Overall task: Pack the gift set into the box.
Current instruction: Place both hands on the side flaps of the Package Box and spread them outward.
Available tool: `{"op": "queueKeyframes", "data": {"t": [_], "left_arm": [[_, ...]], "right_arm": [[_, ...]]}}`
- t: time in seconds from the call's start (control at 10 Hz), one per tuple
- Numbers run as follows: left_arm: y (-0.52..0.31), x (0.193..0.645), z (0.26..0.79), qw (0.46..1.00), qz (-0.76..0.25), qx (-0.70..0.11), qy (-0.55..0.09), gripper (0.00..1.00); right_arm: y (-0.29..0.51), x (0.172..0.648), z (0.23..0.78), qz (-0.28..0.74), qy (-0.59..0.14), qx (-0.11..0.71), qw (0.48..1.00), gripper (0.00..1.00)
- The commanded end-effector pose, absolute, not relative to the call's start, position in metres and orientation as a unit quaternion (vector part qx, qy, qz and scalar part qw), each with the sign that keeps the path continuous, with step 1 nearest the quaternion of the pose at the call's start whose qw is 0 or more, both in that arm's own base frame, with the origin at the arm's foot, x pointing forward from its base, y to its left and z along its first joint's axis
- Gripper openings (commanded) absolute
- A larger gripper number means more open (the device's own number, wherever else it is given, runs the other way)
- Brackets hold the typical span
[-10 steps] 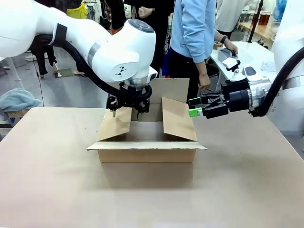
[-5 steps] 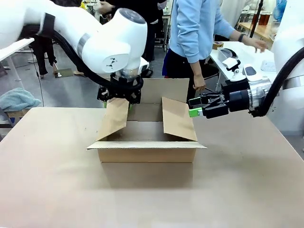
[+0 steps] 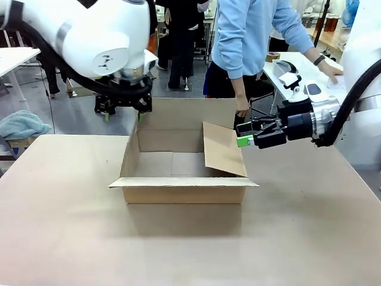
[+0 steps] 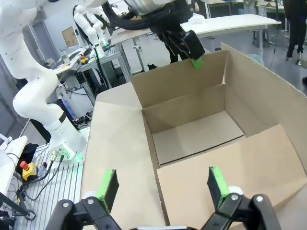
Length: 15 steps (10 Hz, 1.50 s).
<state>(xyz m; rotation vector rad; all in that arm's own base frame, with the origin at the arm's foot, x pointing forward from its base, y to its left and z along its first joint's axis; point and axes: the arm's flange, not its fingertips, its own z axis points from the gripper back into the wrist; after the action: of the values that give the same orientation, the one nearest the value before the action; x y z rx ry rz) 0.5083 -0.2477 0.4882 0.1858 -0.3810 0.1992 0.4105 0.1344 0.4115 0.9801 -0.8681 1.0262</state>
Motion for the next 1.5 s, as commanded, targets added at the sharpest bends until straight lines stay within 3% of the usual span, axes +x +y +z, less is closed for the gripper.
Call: {"op": "queueKeyframes", "data": {"t": [0.0, 0.7, 0.8, 1.1, 1.4], "left_arm": [[-0.208, 0.508, 0.483, 0.981, 0.086, 0.037, -0.172, 1.0], [-0.075, 0.527, 0.437, 0.971, 0.104, -0.215, -0.029, 1.0], [-0.095, 0.528, 0.448, 0.979, 0.129, -0.133, -0.082, 1.0], [-0.095, 0.528, 0.448, 0.979, 0.129, -0.133, -0.082, 1.0], [-0.095, 0.528, 0.448, 0.979, 0.129, -0.133, -0.082, 1.0]], "right_arm": [[0.136, 0.409, 0.411, 0.453, -0.392, 0.439, 0.67, 1.0], [0.136, 0.409, 0.411, 0.453, -0.392, 0.439, 0.67, 1.0], [0.136, 0.409, 0.411, 0.453, -0.392, 0.439, 0.67, 1.0], [0.134, 0.411, 0.411, 0.456, -0.385, 0.436, 0.674, 1.0], [0.237, 0.468, 0.46, 0.49, -0.184, 0.373, 0.766, 1.0]]}}
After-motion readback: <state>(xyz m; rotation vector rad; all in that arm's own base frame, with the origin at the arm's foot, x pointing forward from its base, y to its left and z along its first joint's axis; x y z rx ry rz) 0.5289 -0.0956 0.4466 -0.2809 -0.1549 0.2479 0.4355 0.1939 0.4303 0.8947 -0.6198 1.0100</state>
